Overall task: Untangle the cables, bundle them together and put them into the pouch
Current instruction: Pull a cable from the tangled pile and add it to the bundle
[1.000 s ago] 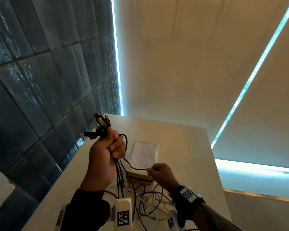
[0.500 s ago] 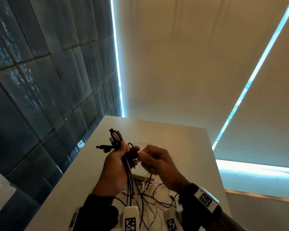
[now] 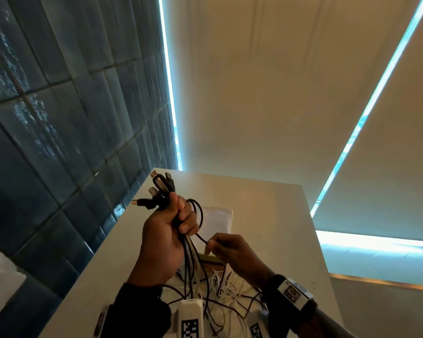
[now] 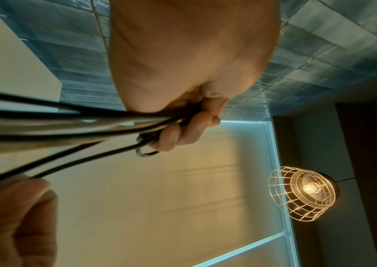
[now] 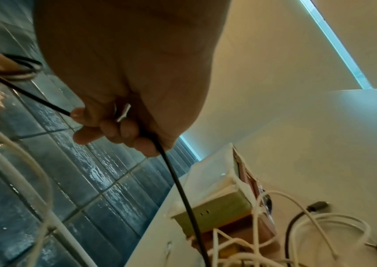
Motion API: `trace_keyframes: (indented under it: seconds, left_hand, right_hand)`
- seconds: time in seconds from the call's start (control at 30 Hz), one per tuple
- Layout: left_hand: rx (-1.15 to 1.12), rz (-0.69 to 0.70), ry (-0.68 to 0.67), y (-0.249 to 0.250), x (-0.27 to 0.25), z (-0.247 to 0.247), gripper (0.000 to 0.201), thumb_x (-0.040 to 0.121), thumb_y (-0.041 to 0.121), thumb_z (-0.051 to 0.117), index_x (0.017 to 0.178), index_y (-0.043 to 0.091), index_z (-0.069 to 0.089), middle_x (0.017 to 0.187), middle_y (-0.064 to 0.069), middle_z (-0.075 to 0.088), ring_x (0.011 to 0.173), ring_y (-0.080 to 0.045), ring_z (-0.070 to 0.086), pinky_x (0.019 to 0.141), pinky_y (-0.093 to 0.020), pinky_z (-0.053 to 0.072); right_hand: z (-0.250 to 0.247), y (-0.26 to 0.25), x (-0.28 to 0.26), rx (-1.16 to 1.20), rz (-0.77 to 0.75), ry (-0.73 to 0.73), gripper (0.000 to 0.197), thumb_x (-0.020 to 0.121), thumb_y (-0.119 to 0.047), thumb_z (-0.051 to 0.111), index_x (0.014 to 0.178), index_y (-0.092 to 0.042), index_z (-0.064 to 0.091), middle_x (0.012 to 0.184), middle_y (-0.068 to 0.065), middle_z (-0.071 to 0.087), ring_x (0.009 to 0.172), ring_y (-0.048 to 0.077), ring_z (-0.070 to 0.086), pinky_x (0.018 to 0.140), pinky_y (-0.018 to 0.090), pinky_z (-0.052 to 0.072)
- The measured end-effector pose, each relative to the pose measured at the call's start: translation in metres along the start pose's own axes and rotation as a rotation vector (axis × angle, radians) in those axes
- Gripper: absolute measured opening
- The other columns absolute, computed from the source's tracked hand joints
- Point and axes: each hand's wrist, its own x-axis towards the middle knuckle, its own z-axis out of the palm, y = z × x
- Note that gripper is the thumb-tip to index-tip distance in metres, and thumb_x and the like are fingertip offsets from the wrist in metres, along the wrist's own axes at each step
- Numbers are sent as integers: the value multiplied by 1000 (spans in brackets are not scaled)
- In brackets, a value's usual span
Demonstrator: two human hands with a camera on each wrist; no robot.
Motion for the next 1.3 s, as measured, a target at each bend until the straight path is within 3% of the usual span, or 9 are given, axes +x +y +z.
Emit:
trace_keyframes:
  seconds: [0.13,0.33,0.43,0.5,0.73,0.87,1.03,1.13,1.3]
  left_hand:
    - [4,3,21,5,-3,-1,34,96,32,38,69,13,44,56,3,33,45,-8,29,44,-21,30]
    - [5,21,38,17,-7,-6,31,95,34,40,71,15,46,61,3,42,44,-7,27,45,-21,29]
    - [-26,26,12,23,-10,-7,32,95,34,39,70,14,46,57,5,37,43,-6,26,45,-22,27]
    - [-33,27,3,24,-11,-7,33,95,34,39,70,14,46,55,6,34,43,-6,26,45,-21,26]
    - [21,34,18,28,-18,-9,33,94,35,40,69,14,46,55,5,33,43,-6,25,43,-21,27]
    - [18,28,13,28,-20,-11,31,92,35,42,69,15,46,55,5,31,42,-6,24,43,-22,26]
    - [76,-15,56,22,-23,-12,30,94,32,42,71,14,47,55,4,33,41,-6,23,41,-21,24]
    - [153,-47,105,14,-23,-10,31,97,29,40,73,12,47,56,3,37,40,-6,23,41,-21,24]
    - [185,-143,227,-3,-17,-6,32,101,26,38,73,12,47,61,-1,47,42,-9,37,42,-22,30]
  right_hand:
    - [1,21,1,11,60,5,21,99,-10,48,85,-4,62,73,-2,56,63,3,50,62,16,41]
    - [2,57,0,-73,166,23,20,99,-5,47,88,-1,62,73,-2,54,62,-1,49,63,18,41]
    - [0,75,0,-131,203,66,24,98,-12,51,79,-13,64,69,-2,54,62,6,48,62,25,40]
    - [0,81,3,-166,219,96,28,97,-14,53,73,-20,64,66,-6,56,60,6,48,60,24,41]
    - [-1,80,7,-268,236,140,28,96,-11,51,71,-19,60,64,-7,58,55,-1,50,58,18,42]
    - [-1,77,5,-373,216,192,22,94,-13,54,73,-15,62,72,4,66,63,9,56,63,26,47]
    - [-4,60,10,-436,219,314,19,93,-16,57,76,-14,66,77,3,68,64,9,59,59,18,45]
    - [-8,39,16,-266,232,416,18,90,-21,64,82,-5,69,68,1,63,54,8,52,52,25,43]
    - [-3,-17,16,55,117,356,18,92,-18,62,91,1,63,63,0,53,45,7,39,40,21,32]
